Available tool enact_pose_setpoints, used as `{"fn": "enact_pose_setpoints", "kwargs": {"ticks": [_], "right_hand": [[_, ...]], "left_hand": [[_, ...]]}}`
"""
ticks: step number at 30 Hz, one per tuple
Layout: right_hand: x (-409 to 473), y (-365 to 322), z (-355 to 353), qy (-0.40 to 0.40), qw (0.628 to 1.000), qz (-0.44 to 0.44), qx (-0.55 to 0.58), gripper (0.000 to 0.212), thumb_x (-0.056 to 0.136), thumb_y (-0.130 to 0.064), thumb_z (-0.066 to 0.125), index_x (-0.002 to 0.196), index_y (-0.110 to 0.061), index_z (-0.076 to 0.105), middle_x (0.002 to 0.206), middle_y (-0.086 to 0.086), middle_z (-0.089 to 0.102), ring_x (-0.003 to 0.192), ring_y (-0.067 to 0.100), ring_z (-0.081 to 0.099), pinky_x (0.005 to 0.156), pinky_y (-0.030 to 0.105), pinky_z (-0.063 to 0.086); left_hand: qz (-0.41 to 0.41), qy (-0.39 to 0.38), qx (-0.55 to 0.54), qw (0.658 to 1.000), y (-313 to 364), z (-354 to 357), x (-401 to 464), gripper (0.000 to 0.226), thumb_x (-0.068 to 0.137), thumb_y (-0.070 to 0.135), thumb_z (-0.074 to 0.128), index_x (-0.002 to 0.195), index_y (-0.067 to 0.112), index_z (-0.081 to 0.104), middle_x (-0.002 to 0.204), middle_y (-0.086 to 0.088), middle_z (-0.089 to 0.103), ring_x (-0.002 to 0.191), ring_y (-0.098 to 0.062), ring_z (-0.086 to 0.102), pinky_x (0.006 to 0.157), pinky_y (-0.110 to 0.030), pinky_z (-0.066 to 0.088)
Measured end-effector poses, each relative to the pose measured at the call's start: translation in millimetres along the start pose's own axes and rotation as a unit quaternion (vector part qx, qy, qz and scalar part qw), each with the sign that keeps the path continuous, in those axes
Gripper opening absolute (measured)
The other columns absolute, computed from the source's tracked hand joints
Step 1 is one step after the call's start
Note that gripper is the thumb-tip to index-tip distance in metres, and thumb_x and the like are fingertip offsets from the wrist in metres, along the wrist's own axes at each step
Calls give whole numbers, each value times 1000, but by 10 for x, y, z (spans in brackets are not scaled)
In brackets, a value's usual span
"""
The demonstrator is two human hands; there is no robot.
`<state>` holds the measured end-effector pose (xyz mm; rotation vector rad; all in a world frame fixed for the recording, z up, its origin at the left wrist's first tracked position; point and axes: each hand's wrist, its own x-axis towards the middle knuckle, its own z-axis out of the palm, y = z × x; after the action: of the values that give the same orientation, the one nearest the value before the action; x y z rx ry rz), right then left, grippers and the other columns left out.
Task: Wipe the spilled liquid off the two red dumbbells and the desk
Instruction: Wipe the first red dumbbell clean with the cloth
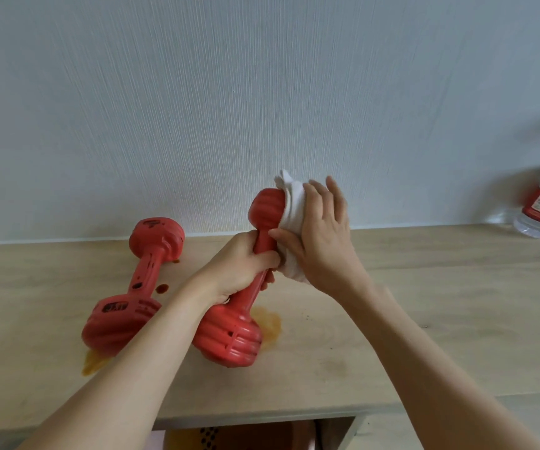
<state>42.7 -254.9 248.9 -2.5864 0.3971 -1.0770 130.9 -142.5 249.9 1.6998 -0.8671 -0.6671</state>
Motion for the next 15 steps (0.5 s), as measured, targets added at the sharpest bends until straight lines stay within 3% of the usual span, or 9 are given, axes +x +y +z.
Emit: {"fn": "enact_pose_setpoints", "kwargs": {"ticks": [3,5,9,12,15], "right_hand": [[63,34,0,-3,998,-55,24,79,84,-51,48,136,7,32,140,23,36,135,38,27,114,41,22],[35,129,12,-15,989,-37,140,78,81,-52,56,137,-4,31,137,13,38,128,26,39,109,39,34],[-92,203,55,-27,939,7,343,68,79,-57,61,133,-31,27,139,0,42,130,16,42,108,34,36],[-70,157,70,-29,943,24,331,67,79,-53,64,132,-31,30,135,-2,45,128,12,44,106,27,36],[-28,113,78,-8,972,32,233,68,82,-36,68,137,-12,35,129,-1,45,117,9,45,96,6,31]], "left_hand": [[6,-13,-4,1000,-8,-13,-21,8,83,-5,51,85,2,52,66,-11,56,48,-12,55,50,-28,46],[6,-22,-19,1000,-6,-8,-44,11,83,-7,52,83,5,52,63,-9,54,47,-12,54,49,-27,46],[5,-66,-73,995,-6,-39,-80,13,73,5,58,86,7,54,68,-12,52,51,-13,52,52,-27,45],[-3,-71,-45,996,32,-97,-71,10,79,5,59,87,8,54,64,-6,55,51,-12,56,60,-34,49],[-12,-28,96,995,97,-103,-49,5,85,5,58,88,8,55,70,-7,61,59,-14,63,63,-32,54]]}}
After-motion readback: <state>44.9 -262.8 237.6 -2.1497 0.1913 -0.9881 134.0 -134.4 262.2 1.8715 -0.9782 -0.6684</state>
